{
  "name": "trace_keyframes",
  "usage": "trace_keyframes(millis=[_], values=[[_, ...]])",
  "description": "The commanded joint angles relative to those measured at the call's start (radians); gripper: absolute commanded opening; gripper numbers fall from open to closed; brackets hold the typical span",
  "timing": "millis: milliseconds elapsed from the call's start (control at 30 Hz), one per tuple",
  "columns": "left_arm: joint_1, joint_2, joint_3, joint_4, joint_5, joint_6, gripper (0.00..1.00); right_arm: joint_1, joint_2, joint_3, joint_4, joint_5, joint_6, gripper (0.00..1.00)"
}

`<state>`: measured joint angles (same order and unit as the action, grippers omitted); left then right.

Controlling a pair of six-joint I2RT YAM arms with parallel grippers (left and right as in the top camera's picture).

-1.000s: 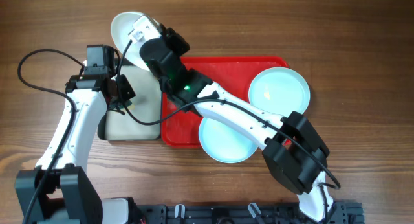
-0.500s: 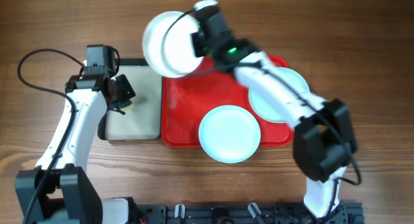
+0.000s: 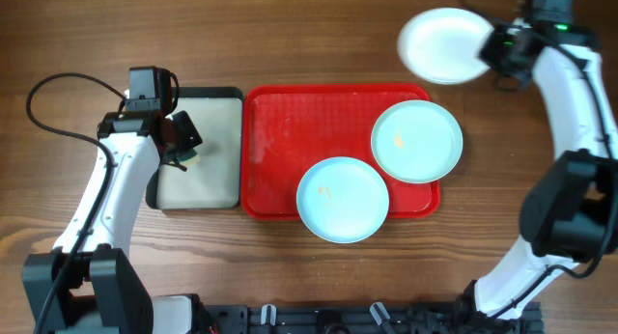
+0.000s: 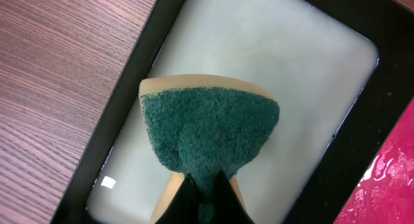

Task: Clean dirty plates on tray and stack at the side
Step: 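Carry the white plate right and set it on the table beside the tray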

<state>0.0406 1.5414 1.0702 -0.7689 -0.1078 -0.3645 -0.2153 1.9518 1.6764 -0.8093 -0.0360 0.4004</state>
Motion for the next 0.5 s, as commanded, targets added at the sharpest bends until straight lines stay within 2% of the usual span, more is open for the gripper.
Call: trace_keyframes(millis=[0, 167, 467], values=[[0.003, -0.004, -0.006, 0.004, -0.013, -0.010, 0.04, -0.113, -0.028, 0.010, -0.041, -0.009, 0.014, 0.04], [0.003, -0.004, -0.006, 0.004, -0.013, -0.010, 0.04, -0.216, -0.027, -0.017, -0.113, 0.025, -0.034, 0.04], [0.003, -0.004, -0.006, 0.004, -0.013, -0.010, 0.04, -0.224, -0.027, -0.191, -0.065, 0.073, -0.034, 0.04]])
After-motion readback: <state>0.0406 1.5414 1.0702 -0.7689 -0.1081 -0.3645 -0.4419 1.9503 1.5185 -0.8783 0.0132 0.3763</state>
